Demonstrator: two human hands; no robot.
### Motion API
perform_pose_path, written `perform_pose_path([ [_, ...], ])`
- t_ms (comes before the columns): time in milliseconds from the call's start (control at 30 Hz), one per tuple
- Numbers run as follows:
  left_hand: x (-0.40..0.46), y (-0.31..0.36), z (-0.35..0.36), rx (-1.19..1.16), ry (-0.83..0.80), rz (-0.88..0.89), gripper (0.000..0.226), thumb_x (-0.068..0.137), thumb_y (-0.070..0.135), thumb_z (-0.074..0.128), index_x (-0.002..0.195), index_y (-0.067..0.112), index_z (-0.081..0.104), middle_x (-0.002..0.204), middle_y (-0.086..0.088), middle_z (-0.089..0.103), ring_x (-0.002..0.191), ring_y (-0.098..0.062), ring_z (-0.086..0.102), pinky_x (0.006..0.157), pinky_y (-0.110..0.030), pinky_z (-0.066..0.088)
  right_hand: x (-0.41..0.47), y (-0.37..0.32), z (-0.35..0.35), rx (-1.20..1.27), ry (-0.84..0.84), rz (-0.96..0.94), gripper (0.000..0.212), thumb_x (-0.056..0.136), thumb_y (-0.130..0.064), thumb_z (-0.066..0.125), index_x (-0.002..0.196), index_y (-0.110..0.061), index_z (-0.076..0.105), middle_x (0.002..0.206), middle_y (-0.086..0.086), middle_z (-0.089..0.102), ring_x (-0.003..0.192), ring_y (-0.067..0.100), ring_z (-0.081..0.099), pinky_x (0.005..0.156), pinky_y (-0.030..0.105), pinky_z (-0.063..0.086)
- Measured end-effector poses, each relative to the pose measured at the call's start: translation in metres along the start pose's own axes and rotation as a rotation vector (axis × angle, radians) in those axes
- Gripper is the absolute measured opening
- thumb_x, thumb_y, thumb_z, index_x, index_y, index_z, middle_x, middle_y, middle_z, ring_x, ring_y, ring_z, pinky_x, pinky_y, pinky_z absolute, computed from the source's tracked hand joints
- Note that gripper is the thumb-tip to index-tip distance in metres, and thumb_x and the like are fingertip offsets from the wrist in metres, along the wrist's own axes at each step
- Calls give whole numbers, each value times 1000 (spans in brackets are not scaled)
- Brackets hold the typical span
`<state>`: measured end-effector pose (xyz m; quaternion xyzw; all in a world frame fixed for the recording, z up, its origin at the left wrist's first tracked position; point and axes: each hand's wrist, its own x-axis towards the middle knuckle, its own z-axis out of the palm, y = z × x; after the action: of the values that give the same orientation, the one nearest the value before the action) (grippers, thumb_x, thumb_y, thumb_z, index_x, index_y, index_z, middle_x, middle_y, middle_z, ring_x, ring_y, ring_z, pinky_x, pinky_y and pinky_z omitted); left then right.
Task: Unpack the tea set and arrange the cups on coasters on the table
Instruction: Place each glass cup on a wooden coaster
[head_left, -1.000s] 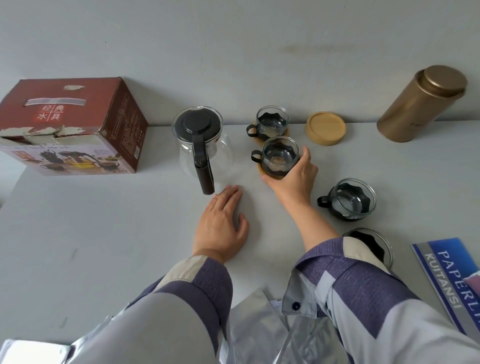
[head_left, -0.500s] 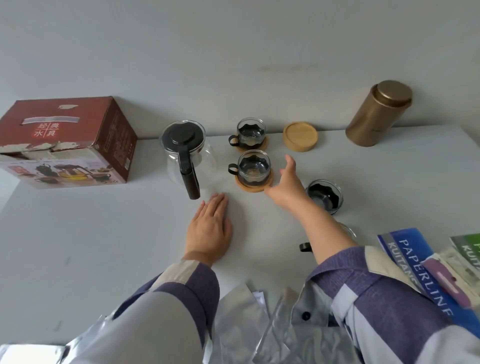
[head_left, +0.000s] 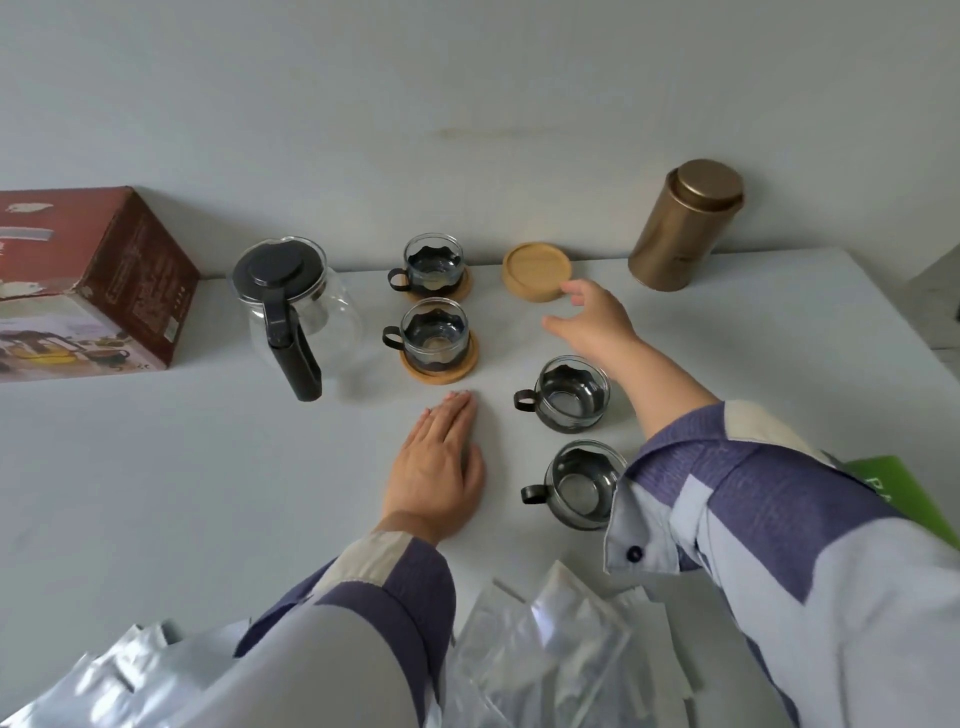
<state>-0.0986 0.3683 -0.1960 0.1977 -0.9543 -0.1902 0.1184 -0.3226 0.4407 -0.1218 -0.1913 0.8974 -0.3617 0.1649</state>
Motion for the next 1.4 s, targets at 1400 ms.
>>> perform_pose_path([
  [1400, 3, 2, -3, -23, -15, -50, 58, 87, 29, 49, 143, 17, 38, 150, 3, 35, 139, -12, 30, 116, -22, 8, 10, 80, -10, -177, 53, -165, 45, 68, -34, 80, 107, -34, 58, 137, -10, 47, 125, 25, 33, 102, 37, 29],
])
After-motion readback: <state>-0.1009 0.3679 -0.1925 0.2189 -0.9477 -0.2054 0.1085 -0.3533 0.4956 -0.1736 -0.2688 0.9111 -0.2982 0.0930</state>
